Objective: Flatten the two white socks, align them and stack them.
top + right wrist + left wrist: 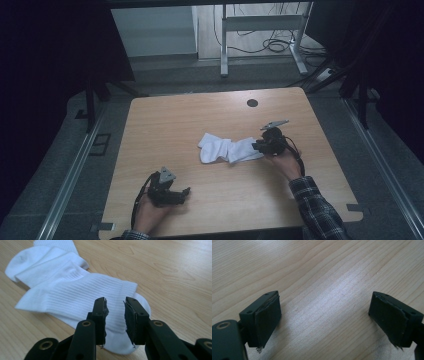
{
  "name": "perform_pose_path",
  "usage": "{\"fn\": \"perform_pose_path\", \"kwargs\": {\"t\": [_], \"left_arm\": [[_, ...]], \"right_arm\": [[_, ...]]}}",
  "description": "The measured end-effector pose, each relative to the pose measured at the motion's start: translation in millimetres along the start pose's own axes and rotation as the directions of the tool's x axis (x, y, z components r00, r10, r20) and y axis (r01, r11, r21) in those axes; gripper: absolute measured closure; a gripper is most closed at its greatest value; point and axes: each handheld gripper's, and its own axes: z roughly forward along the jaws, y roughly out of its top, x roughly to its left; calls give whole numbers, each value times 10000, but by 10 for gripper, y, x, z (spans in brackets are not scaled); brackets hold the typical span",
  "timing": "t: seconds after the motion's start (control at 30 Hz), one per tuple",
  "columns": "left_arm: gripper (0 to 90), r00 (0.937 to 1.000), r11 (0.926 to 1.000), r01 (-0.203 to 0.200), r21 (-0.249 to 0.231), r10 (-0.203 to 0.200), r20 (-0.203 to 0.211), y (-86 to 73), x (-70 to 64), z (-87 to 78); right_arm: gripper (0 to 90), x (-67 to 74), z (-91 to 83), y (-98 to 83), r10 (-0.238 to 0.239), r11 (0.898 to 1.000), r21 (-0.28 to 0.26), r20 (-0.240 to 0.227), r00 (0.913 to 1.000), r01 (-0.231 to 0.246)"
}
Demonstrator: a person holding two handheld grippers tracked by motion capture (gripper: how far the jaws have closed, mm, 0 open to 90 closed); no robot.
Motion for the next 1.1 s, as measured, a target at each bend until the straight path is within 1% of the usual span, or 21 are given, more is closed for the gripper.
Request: {"fn": "perform_pose_path", "kwargs": {"t": [0.1, 0.17, 0.23, 0.27, 0.37, 0.43, 0.57, 0.67, 0.77, 0.83, 0.87, 0.93, 0.97, 1.0, 1.03, 1.07, 1.1], "left_arm": [[109, 10000, 10000, -1, 1, 1, 2, 0, 0, 0], [109, 10000, 10000, -2, 2, 2, 2, 0, 0, 0], [109, 10000, 10000, 0, 1, 0, 2, 0, 0, 0], [109, 10000, 10000, 2, -1, -2, 2, 0, 0, 0], [109, 10000, 10000, -4, 3, 4, 0, 0, 0, 0], [109, 10000, 10000, 1, 1, -1, 1, 0, 0, 0], [109, 10000, 10000, -1, 2, 1, 1, 0, 0, 0], [109, 10000, 10000, 0, 2, 0, 1, 0, 0, 0], [109, 10000, 10000, 0, 2, 0, 2, 0, 0, 0], [109, 10000, 10000, 3, 0, -3, 3, 0, 0, 0], [109, 10000, 10000, 1, 1, -1, 0, 0, 0, 0], [109, 10000, 10000, 7, -2, -7, -4, 1, -1, 2], [109, 10000, 10000, 7, -2, -7, -4, 1, -1, 2], [109, 10000, 10000, 14, -4, -14, -7, 2, -1, 3], [109, 10000, 10000, 17, -7, -17, -7, 3, -2, 3], [109, 10000, 10000, 20, -8, -20, -9, 3, -2, 3], [109, 10000, 10000, 20, -8, -20, -9, 3, -2, 3]], "right_arm": [[722, -6, 68, 8, 70, 9999, 136, -34, 10000, -70], [705, -6, 92, 6, -18, 9999, 125, -20, 10000, 18], [686, -8, 140, -6, -129, 9996, 251, 126, 9998, 126], [688, -9, 151, -11, -112, 9996, 266, 124, 9999, 109], [733, -13, 177, -30, -159, 9995, 289, 181, 9997, 154], [846, -11, 172, -43, -251, 9991, 342, 265, 9993, 242], [880, -4, 154, -42, -287, 9985, 468, 156, 9995, 279], [895, 29, 123, -31, -500, 9972, 559, 167, 9986, 490], [896, 43, 91, -15, -577, 9971, 507, 151, 9982, 568], [897, 66, 2, 33, -633, 9975, 334, 112, 9979, 629], [897, 66, 2, 33, -633, 9975, 334, 112, 9979, 629], [895, 88, -92, 90, -631, 9979, 144, 73, 9980, 630], [895, 88, -92, 90, -631, 9979, 144, 73, 9980, 630], [832, 93, -108, 105, -619, 9980, 114, 78, 9981, 618], [832, 93, -108, 105, -619, 9980, 114, 78, 9981, 618], [748, 84, -69, 94, -528, 9985, 180, 87, 9986, 526], [748, 84, -69, 94, -528, 9985, 180, 87, 9986, 526]]}}
